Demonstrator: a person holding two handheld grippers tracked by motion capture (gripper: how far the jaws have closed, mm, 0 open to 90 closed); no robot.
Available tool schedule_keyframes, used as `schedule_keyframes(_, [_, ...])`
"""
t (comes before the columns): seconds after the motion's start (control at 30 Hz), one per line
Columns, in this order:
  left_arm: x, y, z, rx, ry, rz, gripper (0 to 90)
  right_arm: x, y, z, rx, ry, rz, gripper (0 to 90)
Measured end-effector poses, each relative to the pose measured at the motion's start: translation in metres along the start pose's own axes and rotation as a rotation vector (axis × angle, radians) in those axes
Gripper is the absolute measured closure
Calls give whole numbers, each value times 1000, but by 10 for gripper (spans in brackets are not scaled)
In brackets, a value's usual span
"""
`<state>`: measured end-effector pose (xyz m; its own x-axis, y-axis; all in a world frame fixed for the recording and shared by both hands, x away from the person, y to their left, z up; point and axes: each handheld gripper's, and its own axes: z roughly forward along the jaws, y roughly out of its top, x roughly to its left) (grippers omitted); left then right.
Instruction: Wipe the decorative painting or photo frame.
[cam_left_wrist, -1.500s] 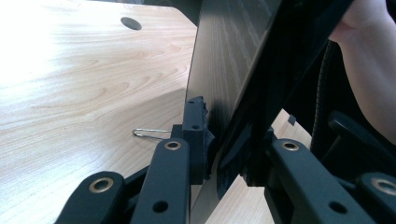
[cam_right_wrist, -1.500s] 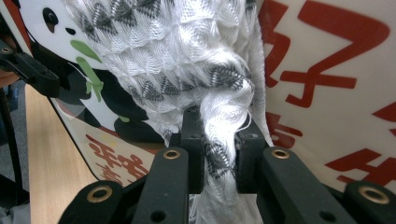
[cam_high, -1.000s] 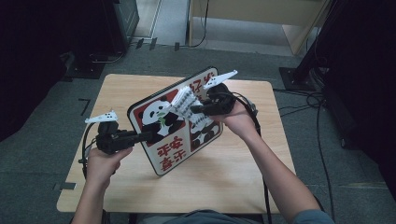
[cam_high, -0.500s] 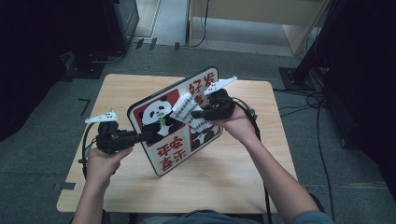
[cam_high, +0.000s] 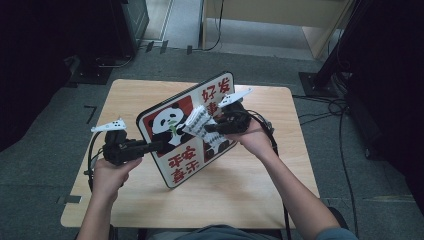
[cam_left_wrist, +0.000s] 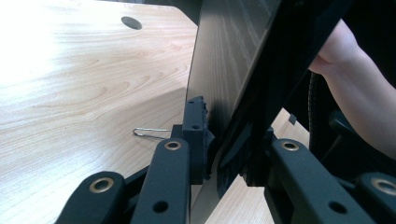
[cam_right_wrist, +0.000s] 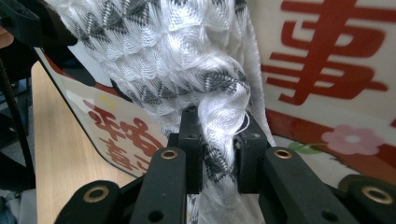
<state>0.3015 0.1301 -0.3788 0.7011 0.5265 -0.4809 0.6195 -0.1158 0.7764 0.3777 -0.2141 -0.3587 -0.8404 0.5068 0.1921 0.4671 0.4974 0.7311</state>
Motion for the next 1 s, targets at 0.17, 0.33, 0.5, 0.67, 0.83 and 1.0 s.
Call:
schedule_keyframes(0.17, [0,0,0,0,0,-1,764,-1,-5,4,1,11,7,777])
schedule_keyframes(0.33, [0,0,0,0,1,0,764,-1,-10,6,0,17,19,777])
schedule_keyframes(0.5, [0,0,0,0,1,1,764,0,-14,9,7,8,19,774])
schedule_keyframes(0.67, [0,0,0,1,1,1,764,0,-19,12,21,8,14,775])
schedule_keyframes(0.83, [0,0,0,2,0,2,764,1,-23,14,17,11,16,775])
schedule_keyframes(1.0, [0,0,0,3,1,4,765,3,-30,19,30,6,7,776])
